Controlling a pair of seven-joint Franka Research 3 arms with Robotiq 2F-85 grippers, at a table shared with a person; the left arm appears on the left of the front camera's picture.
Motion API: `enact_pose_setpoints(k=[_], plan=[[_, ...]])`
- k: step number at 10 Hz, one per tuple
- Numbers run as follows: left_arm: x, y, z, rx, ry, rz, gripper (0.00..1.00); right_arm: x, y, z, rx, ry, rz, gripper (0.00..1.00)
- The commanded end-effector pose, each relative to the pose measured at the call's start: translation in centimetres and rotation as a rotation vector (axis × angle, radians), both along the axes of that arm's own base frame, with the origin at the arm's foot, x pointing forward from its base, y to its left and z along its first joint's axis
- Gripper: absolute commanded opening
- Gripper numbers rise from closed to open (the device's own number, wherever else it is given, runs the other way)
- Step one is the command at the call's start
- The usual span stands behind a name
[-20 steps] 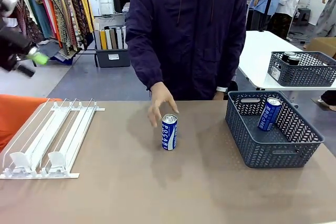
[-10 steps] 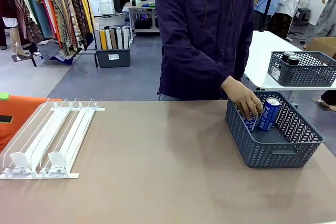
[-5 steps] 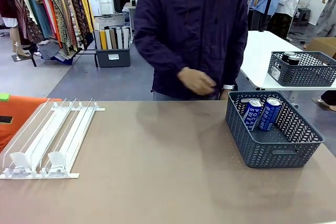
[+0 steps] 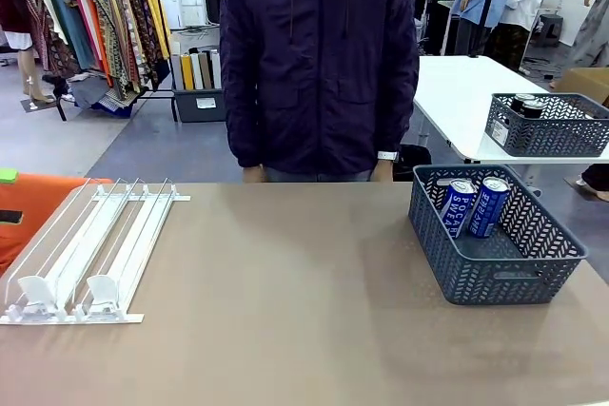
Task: Retrieve and store the cans from the dispenser.
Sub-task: Pick up one can from the Automatic Can Dispenser and place it in the middle of the table.
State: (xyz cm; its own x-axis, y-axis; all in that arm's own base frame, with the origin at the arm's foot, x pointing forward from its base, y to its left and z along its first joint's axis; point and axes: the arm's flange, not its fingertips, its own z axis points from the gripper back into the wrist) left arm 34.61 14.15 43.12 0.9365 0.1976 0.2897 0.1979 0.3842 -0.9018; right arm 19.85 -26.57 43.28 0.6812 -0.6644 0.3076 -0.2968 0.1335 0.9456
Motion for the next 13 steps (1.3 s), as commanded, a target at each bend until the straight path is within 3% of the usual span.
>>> enact_pose_setpoints(k=[1,13], plan=[[-0.30,-0.17,-0.17,-0.011,-0.022,-0.005,1.00,0.26,0.05,0.51,0.008,-0.007,-0.005,1.00],[-0.30,-0.17,-0.17,-0.011,-0.022,-0.005,1.00,0.26,0.05,0.51,0.008,-0.007,-0.005,1.00]])
